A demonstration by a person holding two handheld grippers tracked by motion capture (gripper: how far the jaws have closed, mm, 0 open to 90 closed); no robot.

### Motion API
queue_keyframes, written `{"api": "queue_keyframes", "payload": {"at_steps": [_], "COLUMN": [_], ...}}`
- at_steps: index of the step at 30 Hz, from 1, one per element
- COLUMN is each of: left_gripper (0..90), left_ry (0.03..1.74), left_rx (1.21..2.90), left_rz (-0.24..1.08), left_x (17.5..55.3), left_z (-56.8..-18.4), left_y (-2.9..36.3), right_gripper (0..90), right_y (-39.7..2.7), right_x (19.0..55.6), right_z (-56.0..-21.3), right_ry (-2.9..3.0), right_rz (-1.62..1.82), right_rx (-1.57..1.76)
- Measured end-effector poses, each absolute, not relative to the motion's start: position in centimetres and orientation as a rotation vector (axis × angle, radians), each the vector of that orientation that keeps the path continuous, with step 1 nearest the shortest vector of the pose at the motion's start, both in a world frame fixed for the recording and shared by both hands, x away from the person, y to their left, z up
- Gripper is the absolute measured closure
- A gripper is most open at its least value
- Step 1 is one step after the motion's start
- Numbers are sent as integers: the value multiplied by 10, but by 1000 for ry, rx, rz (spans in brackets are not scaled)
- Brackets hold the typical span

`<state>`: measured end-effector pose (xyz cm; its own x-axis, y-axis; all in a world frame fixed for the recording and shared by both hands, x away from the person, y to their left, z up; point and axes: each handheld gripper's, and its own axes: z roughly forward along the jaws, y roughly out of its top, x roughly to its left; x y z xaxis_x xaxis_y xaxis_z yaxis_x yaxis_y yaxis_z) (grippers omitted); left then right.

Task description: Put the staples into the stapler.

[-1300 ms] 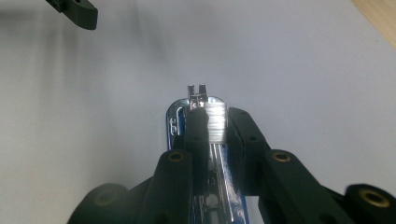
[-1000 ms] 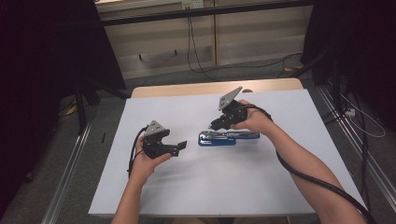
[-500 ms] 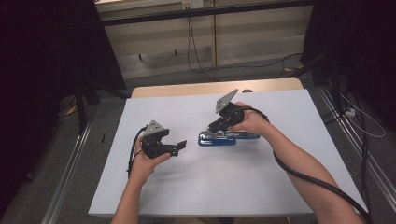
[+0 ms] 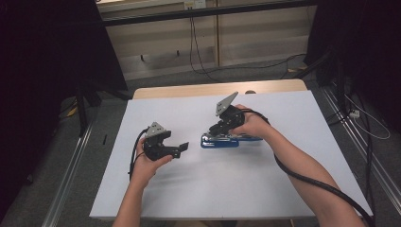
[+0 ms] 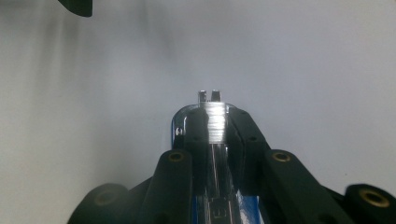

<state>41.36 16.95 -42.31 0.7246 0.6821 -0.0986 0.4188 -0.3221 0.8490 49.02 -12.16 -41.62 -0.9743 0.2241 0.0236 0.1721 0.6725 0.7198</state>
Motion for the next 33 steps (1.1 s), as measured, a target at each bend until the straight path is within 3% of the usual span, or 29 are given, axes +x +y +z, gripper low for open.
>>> {"api": "queue_keyframes", "payload": {"at_steps": [33], "left_gripper": [103], "left_ry": [839], "left_rx": [1968], "left_rz": [345], "left_x": [414], "left_z": [-424], "left_y": [169], "right_gripper": [793], "right_y": [-114], "right_x": [491], "right_z": [-420], "right_ry": [2823], "right_rz": [1178], "right_rx": [275]}}
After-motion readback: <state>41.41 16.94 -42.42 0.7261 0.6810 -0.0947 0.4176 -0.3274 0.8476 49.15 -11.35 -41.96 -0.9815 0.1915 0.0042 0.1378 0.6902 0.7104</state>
